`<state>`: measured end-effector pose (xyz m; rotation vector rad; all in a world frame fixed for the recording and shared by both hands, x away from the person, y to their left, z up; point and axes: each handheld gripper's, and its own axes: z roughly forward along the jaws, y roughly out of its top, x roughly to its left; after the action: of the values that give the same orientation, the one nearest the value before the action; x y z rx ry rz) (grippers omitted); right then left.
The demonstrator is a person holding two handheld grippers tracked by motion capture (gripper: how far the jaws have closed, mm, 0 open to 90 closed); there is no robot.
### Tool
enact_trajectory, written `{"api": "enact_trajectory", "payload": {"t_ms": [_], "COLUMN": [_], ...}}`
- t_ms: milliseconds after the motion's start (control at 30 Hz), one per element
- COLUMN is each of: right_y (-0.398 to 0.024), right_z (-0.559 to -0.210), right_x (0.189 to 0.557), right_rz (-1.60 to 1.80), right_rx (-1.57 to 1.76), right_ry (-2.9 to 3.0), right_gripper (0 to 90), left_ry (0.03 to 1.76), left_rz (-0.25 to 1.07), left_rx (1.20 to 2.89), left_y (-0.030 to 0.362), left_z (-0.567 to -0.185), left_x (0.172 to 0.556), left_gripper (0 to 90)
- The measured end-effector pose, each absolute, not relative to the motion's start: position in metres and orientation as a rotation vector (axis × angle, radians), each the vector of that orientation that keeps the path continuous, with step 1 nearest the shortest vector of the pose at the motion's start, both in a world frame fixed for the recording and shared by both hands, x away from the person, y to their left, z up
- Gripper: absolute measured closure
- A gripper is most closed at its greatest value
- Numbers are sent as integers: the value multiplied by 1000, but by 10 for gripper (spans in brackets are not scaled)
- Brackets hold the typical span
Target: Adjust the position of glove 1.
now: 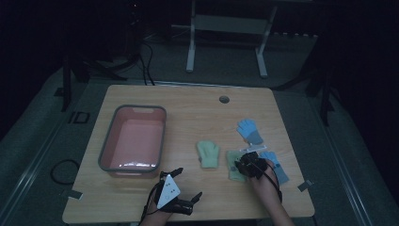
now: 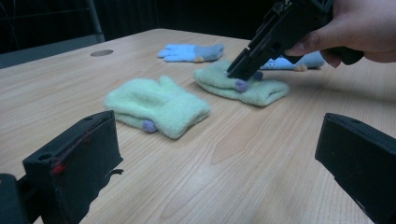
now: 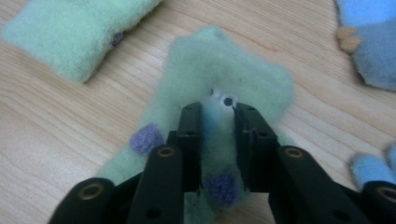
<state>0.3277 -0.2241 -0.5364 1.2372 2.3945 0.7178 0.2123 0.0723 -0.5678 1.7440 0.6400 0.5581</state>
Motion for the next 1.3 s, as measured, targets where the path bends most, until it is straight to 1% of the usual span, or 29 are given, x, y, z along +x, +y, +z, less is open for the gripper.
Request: {"api": "enact_trajectory", "payload": {"t_ms": [200, 433, 700, 933, 1133, 1300], "right_y": [-223, -225, -229, -232, -235, -234], "right_z": [-535, -531, -499, -472, -466, -474], "right_x": [330, 332, 336, 351, 367, 373], "right_rz": [706, 729, 787, 821, 852, 844], "right_rx": [1232, 1244, 1193, 1125, 1083, 1093], "right_ry": [2408, 2422, 2389, 2389, 2426, 2424], "right_gripper": [829, 865, 866, 867, 867, 867], "left_ry": [640, 642, 642, 642, 643, 643], "left_rz": [559, 559, 560, 560, 562, 562], "left_rx": [1746, 1745, 1745, 1742, 1738, 1738], "left_y": [72, 72, 72, 72, 73, 73], "left_z": [-568, -568, -568, -568, -568, -568], "left_x": [212, 212, 212, 212, 212, 212], "left_gripper": [0, 0, 0, 0, 0, 0]}}
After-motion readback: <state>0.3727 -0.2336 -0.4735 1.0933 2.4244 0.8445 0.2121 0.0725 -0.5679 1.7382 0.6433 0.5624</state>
